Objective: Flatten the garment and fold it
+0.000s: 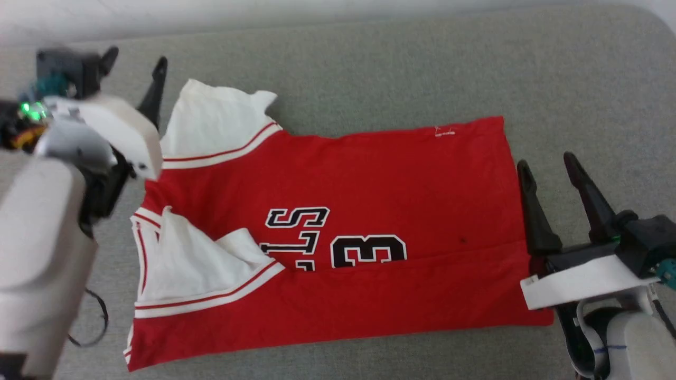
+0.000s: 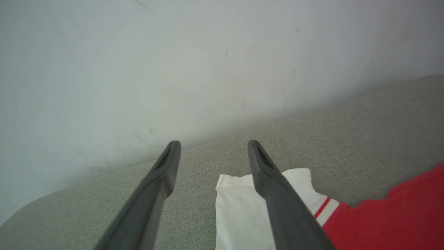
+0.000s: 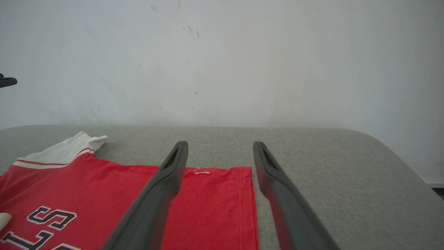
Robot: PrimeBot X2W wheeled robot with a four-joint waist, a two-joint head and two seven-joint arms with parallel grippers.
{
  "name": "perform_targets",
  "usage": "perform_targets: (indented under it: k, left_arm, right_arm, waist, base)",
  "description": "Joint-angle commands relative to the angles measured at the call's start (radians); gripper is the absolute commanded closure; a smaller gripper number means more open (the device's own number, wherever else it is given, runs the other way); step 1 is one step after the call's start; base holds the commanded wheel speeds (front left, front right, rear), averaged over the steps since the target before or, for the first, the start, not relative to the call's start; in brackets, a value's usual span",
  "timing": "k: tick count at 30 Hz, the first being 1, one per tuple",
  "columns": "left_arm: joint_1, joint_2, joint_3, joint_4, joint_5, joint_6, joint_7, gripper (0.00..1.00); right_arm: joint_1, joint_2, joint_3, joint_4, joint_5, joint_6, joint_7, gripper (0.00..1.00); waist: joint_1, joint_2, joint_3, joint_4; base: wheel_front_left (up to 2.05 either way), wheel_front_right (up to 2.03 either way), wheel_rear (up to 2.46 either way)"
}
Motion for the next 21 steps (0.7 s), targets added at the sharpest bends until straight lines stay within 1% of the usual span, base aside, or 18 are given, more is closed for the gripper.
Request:
perform_targets:
  k: [1, 6, 8, 11, 14, 17, 21]
  left_arm:
    - [-0.043, 0.011, -0.004, 0.024, -0.006, -0.012, 0.033, 0.0]
    - [-0.201, 0.035, 0.001, 0.117, -0.045, -0.027, 0.246, 0.0]
    - [-0.242, 0.045, 0.004, 0.135, -0.062, -0.026, 0.328, 0.0]
    - [-0.278, 0.052, 0.001, 0.159, -0.082, -0.007, 0.457, 0.0]
    - [-0.29, 0.058, 0.004, 0.169, -0.099, 0.032, 0.57, 0.0]
    - [-0.282, 0.078, 0.001, 0.166, -0.102, 0.07, 0.666, 0.0]
    - [-0.261, 0.108, 0.008, 0.145, -0.087, 0.118, 0.697, 0.0]
  right_arm:
    - [-0.024, -0.002, 0.004, -0.01, 0.002, -0.002, 0.003, 0.0]
    - [-0.09, -0.002, 0.038, -0.019, 0.013, -0.002, 0.008, 0.0]
    - [-0.112, -0.002, 0.048, -0.015, 0.019, -0.002, 0.004, 0.0]
    - [-0.129, -0.002, 0.056, -0.002, 0.03, -0.002, 0.0, 0.0]
    - [-0.137, -0.002, 0.067, 0.015, 0.037, -0.002, 0.0, 0.0]
    - [-0.144, -0.002, 0.076, 0.028, 0.044, -0.002, -0.007, 0.0]
    - [-0.149, -0.002, 0.079, 0.04, 0.052, -0.002, -0.01, 0.0]
  waist:
    - [-0.0003, 0.0, 0.101, -0.061]
    - [-0.0003, 0.0, 0.187, -0.114]
    - [-0.0003, 0.0, 0.212, -0.132]
    - [-0.0003, 0.0, 0.235, -0.148]
    - [-0.0003, 0.0, 0.249, -0.161]
    - [-0.0003, 0.0, 0.256, -0.173]
    - [-0.0003, 0.0, 0.264, -0.183]
  base:
    - [0.0, 0.0, 0.0]
    - [0.0, 0.0, 0.0]
    - [0.0, 0.0, 0.0]
    - [0.0, 0.0, 0.0]
    - [0.0, 0.0, 0.0]
    - [0.0, 0.0, 0.0]
    - [0.0, 0.0, 0.0]
